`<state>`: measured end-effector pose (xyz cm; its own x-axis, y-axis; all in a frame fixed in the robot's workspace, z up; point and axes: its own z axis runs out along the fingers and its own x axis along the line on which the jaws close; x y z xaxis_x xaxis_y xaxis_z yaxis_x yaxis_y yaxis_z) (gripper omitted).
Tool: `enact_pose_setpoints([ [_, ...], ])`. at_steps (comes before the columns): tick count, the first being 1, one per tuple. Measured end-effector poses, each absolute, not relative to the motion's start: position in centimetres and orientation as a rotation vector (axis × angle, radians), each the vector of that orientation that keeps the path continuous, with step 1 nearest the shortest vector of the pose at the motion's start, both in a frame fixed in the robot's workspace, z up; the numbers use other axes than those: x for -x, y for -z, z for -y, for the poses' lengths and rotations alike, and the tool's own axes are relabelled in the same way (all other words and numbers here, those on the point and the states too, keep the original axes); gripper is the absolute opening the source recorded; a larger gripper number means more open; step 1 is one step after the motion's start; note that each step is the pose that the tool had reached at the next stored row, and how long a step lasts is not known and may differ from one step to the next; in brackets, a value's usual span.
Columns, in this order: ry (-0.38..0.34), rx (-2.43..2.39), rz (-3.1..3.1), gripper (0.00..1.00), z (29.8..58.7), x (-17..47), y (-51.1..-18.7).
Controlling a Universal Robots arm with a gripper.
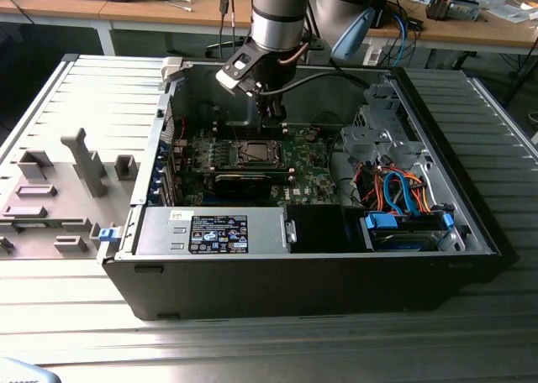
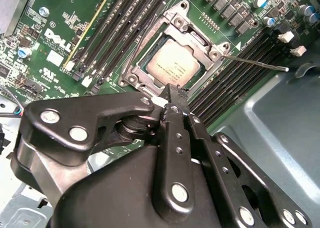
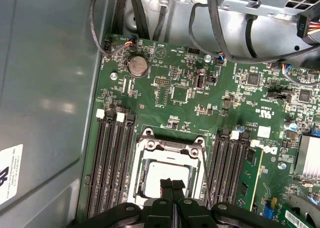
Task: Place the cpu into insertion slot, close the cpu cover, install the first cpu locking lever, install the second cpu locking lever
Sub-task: 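Install the first cpu locking lever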
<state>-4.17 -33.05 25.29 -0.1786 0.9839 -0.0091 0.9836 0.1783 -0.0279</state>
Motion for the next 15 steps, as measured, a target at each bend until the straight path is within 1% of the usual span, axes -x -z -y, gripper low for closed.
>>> enact_pose_setpoints([
  [15,-0.043,1.91,2.482,0.11,33.05,4.17,-25.29],
])
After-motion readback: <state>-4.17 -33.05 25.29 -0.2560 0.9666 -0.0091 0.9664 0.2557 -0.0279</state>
